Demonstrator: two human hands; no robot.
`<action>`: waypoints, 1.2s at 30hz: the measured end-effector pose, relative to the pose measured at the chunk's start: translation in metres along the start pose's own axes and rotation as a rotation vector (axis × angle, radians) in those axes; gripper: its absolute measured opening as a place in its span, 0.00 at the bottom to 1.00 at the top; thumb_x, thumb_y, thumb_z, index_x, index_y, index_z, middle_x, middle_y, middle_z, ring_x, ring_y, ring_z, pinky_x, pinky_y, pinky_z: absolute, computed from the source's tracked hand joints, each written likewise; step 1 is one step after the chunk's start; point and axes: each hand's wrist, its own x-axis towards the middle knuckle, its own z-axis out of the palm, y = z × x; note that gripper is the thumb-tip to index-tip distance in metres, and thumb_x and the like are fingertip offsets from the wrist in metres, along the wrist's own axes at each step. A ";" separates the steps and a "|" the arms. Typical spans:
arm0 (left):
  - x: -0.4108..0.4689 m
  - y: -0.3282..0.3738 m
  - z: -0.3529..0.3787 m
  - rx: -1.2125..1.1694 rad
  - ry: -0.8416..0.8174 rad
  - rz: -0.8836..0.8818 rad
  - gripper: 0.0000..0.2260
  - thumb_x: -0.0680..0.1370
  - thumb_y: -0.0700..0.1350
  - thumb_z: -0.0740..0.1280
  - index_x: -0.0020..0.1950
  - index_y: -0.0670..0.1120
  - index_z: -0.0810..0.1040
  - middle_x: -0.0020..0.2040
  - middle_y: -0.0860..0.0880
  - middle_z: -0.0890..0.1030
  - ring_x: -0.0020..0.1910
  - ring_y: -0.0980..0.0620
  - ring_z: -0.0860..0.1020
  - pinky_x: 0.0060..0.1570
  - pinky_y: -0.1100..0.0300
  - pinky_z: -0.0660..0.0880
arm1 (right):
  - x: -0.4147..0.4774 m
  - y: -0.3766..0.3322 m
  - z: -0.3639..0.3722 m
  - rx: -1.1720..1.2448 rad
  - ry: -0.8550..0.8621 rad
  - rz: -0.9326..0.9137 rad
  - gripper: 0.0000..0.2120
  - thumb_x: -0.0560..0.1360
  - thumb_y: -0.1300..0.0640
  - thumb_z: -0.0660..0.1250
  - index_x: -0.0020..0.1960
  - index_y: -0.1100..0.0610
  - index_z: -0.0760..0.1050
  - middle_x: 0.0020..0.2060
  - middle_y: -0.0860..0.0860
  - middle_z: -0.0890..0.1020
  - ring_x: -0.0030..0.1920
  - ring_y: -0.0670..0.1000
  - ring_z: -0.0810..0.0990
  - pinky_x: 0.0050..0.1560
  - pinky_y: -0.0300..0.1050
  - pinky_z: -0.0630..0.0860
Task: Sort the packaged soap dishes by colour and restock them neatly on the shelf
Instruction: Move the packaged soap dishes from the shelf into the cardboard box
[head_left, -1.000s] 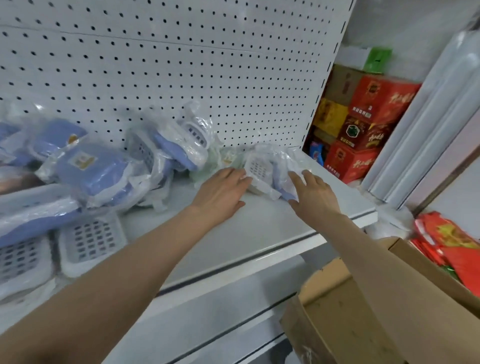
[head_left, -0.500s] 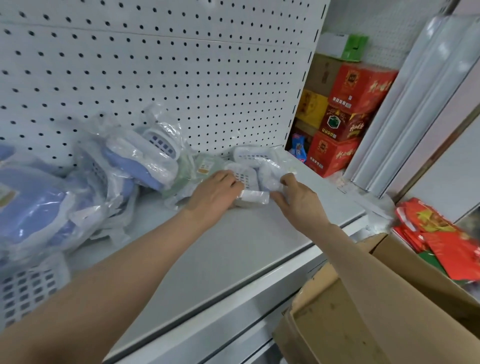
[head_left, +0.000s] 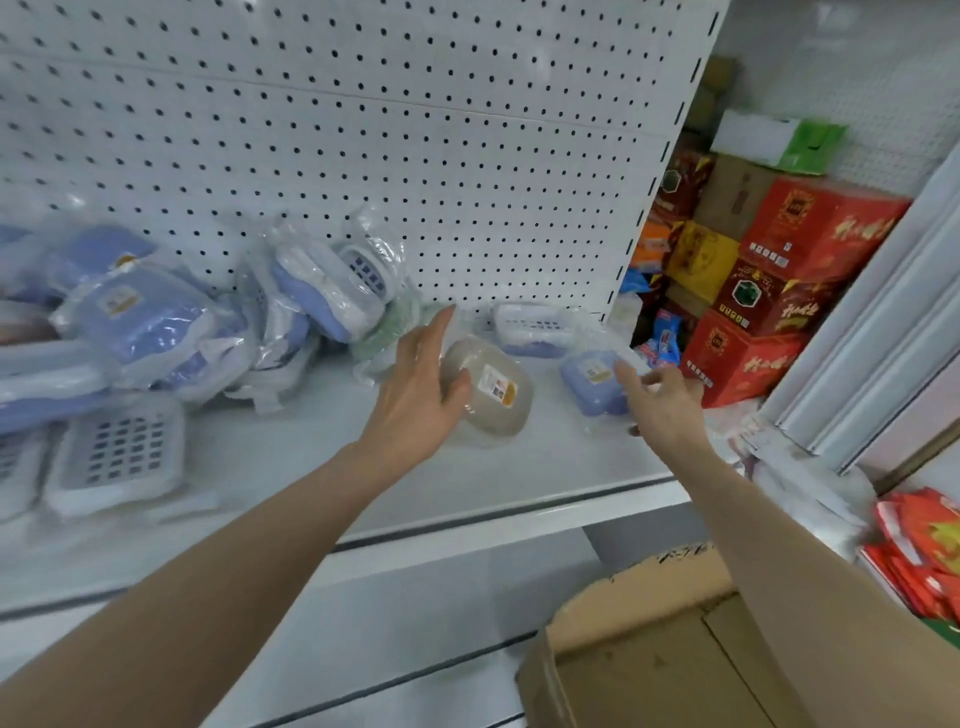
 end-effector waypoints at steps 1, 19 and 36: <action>-0.008 -0.001 0.000 -0.021 0.000 -0.072 0.29 0.81 0.50 0.59 0.77 0.63 0.48 0.71 0.48 0.63 0.50 0.47 0.76 0.51 0.56 0.69 | 0.000 0.005 0.002 -0.108 -0.018 -0.010 0.31 0.74 0.36 0.66 0.63 0.60 0.68 0.61 0.59 0.67 0.55 0.61 0.75 0.58 0.55 0.74; -0.027 -0.017 0.011 0.693 -0.218 -0.103 0.40 0.71 0.68 0.64 0.75 0.46 0.60 0.66 0.44 0.71 0.63 0.43 0.70 0.62 0.53 0.67 | -0.005 -0.011 0.042 -0.597 -0.139 -0.398 0.31 0.74 0.44 0.65 0.73 0.51 0.61 0.58 0.60 0.72 0.58 0.62 0.71 0.58 0.53 0.68; -0.158 0.016 -0.076 0.617 0.176 -0.215 0.41 0.69 0.65 0.70 0.75 0.49 0.61 0.64 0.46 0.68 0.60 0.44 0.71 0.53 0.50 0.74 | -0.113 -0.048 0.051 -0.223 -0.086 -0.866 0.35 0.66 0.48 0.73 0.70 0.56 0.69 0.55 0.61 0.74 0.53 0.65 0.72 0.48 0.57 0.75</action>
